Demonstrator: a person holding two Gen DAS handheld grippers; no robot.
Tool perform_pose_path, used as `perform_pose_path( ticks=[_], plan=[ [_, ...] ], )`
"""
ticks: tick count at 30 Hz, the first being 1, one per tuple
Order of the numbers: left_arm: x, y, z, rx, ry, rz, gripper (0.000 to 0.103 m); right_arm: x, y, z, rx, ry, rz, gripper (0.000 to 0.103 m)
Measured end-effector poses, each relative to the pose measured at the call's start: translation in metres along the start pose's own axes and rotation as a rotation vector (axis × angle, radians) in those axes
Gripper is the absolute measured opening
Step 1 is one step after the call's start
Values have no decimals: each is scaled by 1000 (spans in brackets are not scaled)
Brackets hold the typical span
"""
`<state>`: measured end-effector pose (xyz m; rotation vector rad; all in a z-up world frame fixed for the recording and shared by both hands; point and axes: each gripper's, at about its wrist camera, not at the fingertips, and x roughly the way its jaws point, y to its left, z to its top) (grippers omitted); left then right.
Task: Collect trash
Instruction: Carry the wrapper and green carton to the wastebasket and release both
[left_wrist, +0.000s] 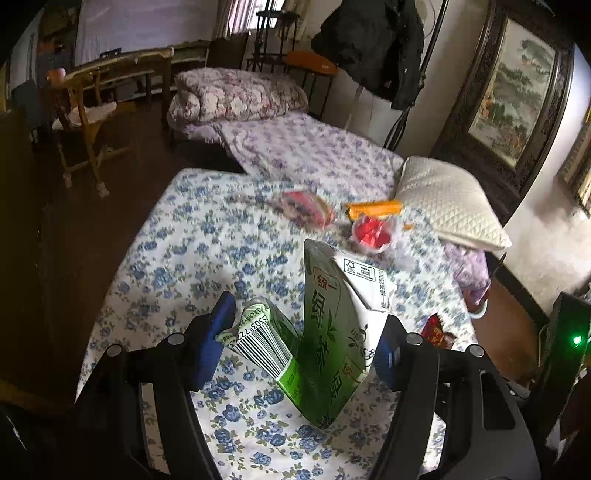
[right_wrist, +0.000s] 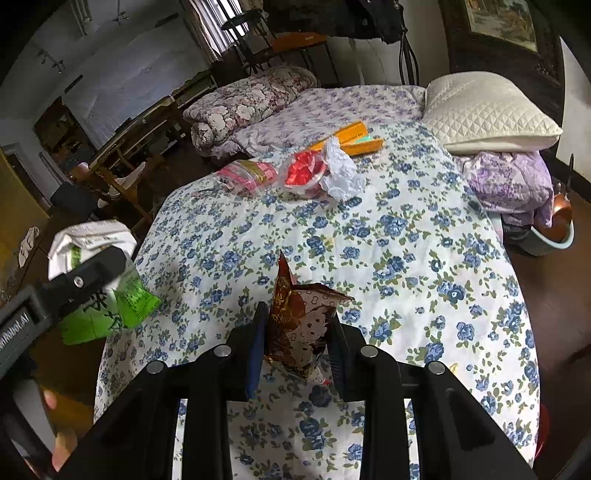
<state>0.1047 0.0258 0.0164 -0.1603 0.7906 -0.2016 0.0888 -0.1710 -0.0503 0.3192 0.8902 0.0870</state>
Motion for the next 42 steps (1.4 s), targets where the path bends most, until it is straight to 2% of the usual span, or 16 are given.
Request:
perform_pose_path(
  ticks=[3,6,9,13,18,24,30,34,38,42],
  plan=[
    [-13,-4,1,2,-22,-13,65,-13,-1,-1,10,-22,8,30],
    [-23,-17,-4,19,-10,-58,65,-26,-5,-3,30,-39,16,30],
    [-35,-35,-15,46,-10,-84,65,-51,-20,-10,78,-67,24,30],
    [-54,-65,-32,68,8,-174,65,-102,-57,-26,124,-119,-11,30],
    [-76,-137,-62,194,39,-263,65,-170,-120,-58,154,-155,-124,30],
    [-81,-255,-122,399,128,-377,65,-232,-219,-131,256,-113,-303,30],
    [-48,-366,-194,541,279,-427,65,-231,-297,-197,393,-21,-359,30],
    [-18,-409,-236,586,376,-426,65,-214,-344,-234,499,41,-353,30],
    [11,-434,-269,620,447,-408,65,-198,-368,-255,570,68,-303,30],
    [38,-434,-290,648,476,-384,65,-183,-380,-263,582,96,-292,30]
  ],
)
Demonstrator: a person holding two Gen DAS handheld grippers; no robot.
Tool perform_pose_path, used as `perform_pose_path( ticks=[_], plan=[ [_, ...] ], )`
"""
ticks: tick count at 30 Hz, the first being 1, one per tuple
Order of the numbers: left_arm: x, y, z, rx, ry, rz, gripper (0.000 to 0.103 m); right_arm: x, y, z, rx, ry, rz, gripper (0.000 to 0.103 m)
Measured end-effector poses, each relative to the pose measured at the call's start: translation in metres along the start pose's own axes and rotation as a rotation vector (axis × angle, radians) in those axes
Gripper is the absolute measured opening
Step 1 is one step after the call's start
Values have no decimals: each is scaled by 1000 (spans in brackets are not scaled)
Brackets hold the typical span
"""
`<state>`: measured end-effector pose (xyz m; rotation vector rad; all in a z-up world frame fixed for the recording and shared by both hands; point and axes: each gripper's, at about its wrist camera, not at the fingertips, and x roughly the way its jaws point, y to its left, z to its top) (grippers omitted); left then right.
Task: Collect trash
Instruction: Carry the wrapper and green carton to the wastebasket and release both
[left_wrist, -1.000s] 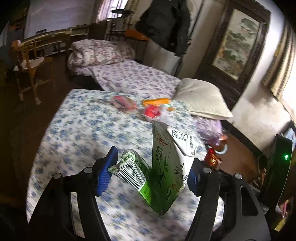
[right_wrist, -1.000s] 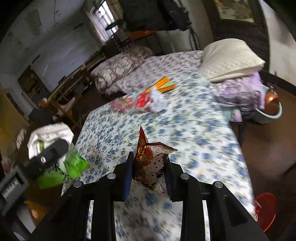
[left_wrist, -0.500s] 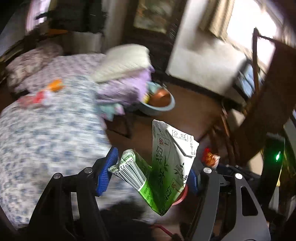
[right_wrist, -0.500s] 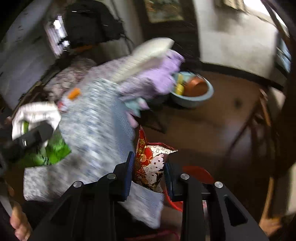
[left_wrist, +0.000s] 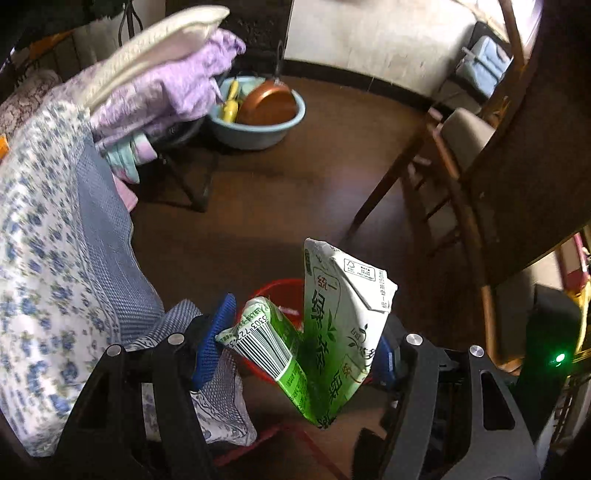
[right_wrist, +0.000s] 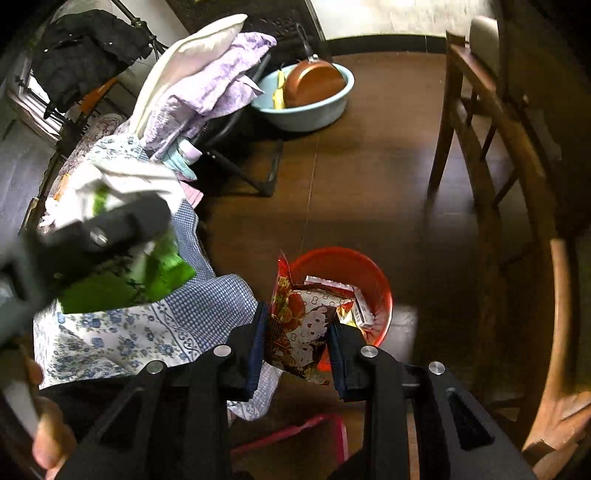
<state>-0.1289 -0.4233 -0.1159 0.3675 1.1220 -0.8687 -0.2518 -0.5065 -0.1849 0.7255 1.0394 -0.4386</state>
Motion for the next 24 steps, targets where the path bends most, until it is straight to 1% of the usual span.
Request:
perform_pose_path(
  ticks=[2,6,8,12,16,20,21,22,23,24],
  plan=[
    [12,9,0,-16,20,8,65,18,-4,-1,10,30,-11,30],
    [24,21,2,-44,36,25,66,48,-5,-1,13,80,-30,30],
    [32,25,2,-59,54,21,66,69,-11,-2,35,113,-42,30],
    [41,26,0,-53,76,27,66,97,-20,-8,68,163,-56,30],
    [41,28,2,-64,70,18,66,108,-21,-10,64,176,-60,30],
    [42,26,2,-64,70,14,66,111,-21,-8,65,167,-58,32],
    [42,26,2,-65,71,12,66,112,-21,-6,65,163,-58,33],
    [43,26,1,-64,72,12,66,112,-23,-6,64,159,-56,37],
    [43,26,1,-63,74,13,66,112,-23,-5,63,155,-61,48],
    [44,26,1,-63,76,14,66,112,-22,-3,61,147,-70,53]
  ],
)
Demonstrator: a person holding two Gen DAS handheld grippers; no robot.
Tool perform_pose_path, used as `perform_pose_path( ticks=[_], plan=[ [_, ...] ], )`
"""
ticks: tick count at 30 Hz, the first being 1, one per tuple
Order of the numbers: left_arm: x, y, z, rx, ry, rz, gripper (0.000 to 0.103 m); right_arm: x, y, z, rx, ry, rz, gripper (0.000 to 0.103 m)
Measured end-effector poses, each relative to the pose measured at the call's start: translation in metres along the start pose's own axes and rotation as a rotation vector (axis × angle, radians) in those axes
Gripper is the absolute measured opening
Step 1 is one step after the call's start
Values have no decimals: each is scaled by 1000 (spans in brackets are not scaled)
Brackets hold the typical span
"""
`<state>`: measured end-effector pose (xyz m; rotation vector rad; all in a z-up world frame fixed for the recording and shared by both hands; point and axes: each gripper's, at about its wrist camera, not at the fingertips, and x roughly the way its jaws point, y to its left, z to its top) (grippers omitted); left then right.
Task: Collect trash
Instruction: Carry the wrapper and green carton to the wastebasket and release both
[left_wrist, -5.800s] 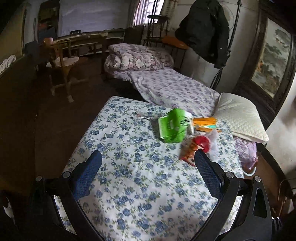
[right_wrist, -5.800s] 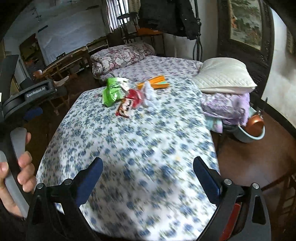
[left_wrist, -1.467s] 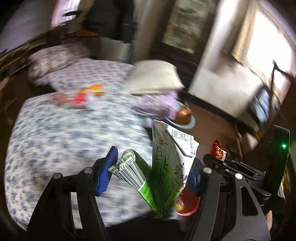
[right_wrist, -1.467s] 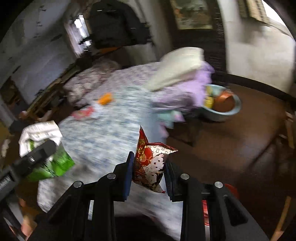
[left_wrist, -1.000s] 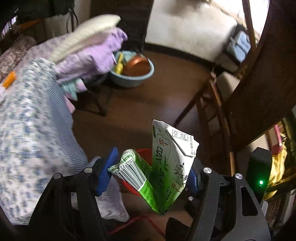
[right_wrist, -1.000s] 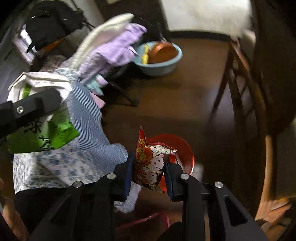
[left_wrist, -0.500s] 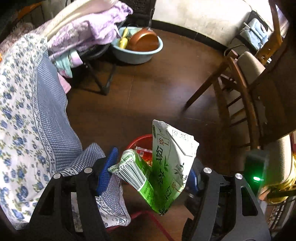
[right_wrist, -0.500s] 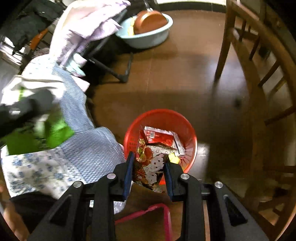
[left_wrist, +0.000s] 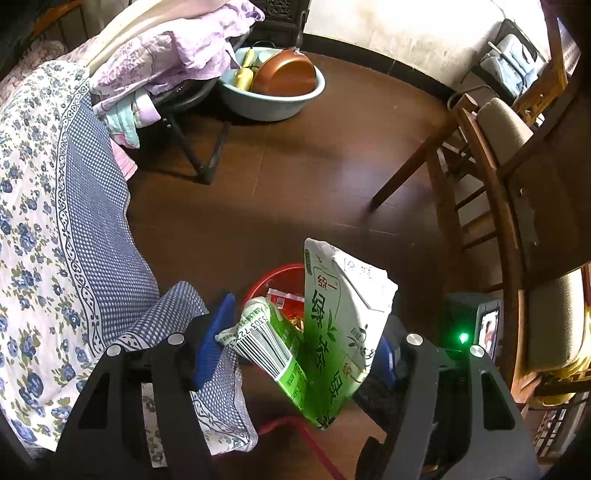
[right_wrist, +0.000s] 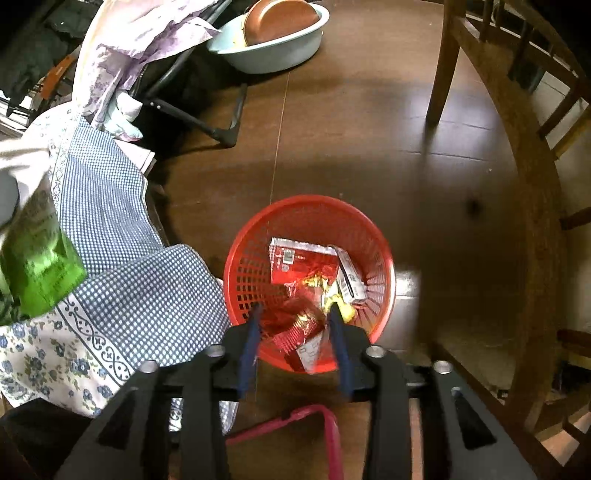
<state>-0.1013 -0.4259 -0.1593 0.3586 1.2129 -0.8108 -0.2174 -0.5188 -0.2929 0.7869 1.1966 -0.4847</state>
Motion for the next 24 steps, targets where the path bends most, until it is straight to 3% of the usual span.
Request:
perform_pose_path(
  ticks=[1,7,16,24],
  plan=[
    [1,1,0,-2,3,0,66,-2,0,1,0,-6,-2,58],
    [10,1,0,-9,30,-17,66,-10,-7,4,16,-6,0,59],
    [47,-4,-6,4,156,-90,67,-13,-36,-14,56,38,-43,59],
    [50,-7,-7,8,180,-137,81,-19,-43,-21,43,48,-59,59]
  ],
)
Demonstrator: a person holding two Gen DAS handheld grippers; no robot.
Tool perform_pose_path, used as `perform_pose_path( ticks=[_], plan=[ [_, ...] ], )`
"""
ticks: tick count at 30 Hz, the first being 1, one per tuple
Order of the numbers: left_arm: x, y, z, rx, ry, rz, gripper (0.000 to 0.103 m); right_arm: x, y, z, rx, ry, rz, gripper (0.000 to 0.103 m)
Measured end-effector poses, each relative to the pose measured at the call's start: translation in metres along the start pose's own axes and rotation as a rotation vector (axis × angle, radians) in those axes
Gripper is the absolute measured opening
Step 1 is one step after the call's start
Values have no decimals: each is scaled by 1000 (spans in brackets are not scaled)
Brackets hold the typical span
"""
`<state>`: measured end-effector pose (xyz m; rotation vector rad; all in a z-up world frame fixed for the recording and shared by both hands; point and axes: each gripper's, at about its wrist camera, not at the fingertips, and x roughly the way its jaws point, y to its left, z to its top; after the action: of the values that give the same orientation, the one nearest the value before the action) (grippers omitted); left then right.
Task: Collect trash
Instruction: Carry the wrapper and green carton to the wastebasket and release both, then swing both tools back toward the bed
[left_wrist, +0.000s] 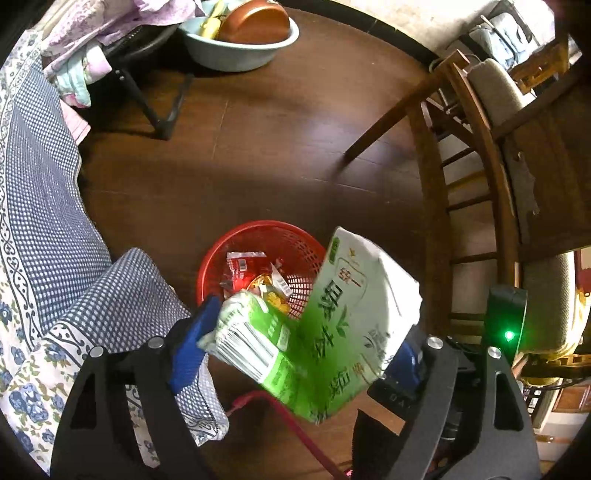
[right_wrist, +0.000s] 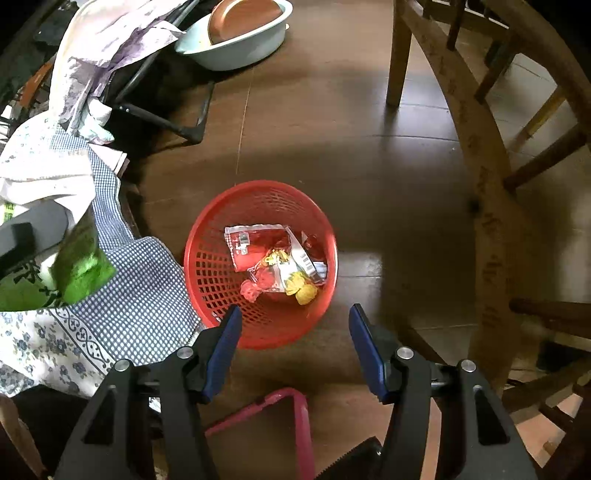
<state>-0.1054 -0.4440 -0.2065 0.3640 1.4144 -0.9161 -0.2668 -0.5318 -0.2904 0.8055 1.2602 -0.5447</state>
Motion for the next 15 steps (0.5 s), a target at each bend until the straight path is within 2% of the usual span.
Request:
perform_pose_path(
  ticks=[4,6,8,15],
  plan=[
    [1,4,0,-16,9,6,83,-2,4,-2,-15,4,-7,59],
    [0,5,0,-23,10,-3,89,-2,5,-3,-20,9,-13,59],
    [-3,4,0,-20,1,-1,90,-2,6,-4,-22,12,-15,59],
    [-31,2,-1,-14,-75,-24,90,-10,11,-5,-33,8,-24,59]
  ],
)
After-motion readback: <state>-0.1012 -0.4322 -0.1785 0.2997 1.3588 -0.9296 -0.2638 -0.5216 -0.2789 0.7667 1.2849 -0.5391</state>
